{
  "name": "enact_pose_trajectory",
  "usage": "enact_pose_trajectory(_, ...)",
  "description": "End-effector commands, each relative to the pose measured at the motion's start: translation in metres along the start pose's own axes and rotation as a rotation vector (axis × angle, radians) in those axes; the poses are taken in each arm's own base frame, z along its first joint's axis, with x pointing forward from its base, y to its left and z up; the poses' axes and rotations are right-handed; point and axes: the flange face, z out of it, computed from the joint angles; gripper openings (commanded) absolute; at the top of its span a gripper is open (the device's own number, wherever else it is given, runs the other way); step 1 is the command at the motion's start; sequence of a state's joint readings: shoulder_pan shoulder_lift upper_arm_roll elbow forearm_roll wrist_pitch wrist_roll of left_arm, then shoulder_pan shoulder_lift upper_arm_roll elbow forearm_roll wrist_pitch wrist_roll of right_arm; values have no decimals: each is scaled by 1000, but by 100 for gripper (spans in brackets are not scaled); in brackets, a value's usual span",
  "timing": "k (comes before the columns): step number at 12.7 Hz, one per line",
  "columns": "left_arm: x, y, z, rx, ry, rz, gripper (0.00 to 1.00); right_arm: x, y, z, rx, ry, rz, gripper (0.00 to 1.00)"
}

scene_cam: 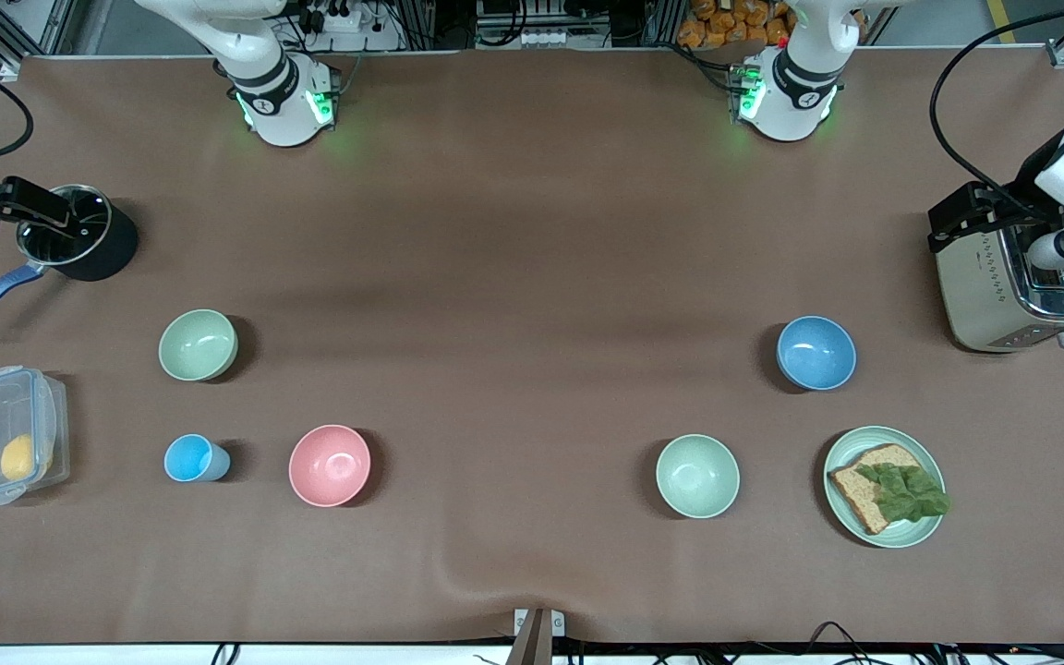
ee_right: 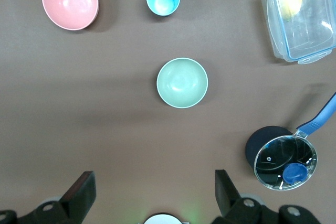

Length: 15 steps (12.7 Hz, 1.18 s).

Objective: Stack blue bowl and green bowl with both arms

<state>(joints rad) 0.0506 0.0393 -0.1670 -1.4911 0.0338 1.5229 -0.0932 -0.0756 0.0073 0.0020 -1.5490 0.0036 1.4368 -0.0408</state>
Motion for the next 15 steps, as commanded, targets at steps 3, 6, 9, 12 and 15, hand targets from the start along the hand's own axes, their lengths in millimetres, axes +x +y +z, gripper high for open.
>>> enact_pose_trajectory(3,3,-37,1,-17,-12,-33,100,-2,3,-5,12,0,16,100)
enact_pose_trajectory(6,18,-81,36,-13,-70,-81,100,1,-1,-1,12,-9,10,100)
enact_pose_trajectory(9,43,-141,136,-39,-198,-165,100,19,-1,45,18,-102,6,100)
enact_pose_trajectory(12,45,-146,230,-47,-187,-180,100,55,1,120,24,-214,3,100)
enact_pose_trajectory(15,31,-122,293,-50,-127,-200,100,81,9,198,30,-295,16,100)
